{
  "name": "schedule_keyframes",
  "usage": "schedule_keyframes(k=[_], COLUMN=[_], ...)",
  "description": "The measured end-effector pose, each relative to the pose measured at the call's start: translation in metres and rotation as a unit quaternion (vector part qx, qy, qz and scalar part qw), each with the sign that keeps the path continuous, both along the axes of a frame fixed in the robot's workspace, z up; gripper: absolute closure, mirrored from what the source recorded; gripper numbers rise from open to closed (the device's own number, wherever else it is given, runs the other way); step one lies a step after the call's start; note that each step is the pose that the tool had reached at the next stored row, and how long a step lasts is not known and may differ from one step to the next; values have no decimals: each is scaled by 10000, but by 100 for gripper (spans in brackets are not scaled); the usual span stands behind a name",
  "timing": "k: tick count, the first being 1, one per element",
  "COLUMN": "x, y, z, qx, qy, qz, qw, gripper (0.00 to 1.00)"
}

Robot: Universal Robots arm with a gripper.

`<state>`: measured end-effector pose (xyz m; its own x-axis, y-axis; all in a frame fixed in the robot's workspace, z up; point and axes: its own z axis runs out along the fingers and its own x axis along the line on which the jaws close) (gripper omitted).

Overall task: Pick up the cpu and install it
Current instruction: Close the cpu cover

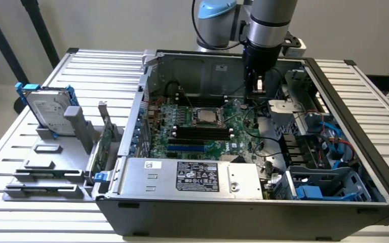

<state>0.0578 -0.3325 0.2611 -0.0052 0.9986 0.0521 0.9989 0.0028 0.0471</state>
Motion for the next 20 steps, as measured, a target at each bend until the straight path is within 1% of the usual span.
schedule_keyframes(k=[3,6,11,12,13,15,16,19,20], x=[0,-4,-26,-27,-29,-30,-30,-31,-31], y=[0,0,1,1,2,2,2,2,2], z=[-54,-109,-170,-172,-172,-171,-164,-140,-132], qx=[0,11,48,55,58,60,60,63,63], qy=[0,0,1,12,42,131,160,223,240], qz=[83,176,227,228,227,226,226,226,225], qw=[10000,9998,9997,9997,9997,9996,9996,9995,9994], gripper=[89,89,89,89,89,89,89,89,89])
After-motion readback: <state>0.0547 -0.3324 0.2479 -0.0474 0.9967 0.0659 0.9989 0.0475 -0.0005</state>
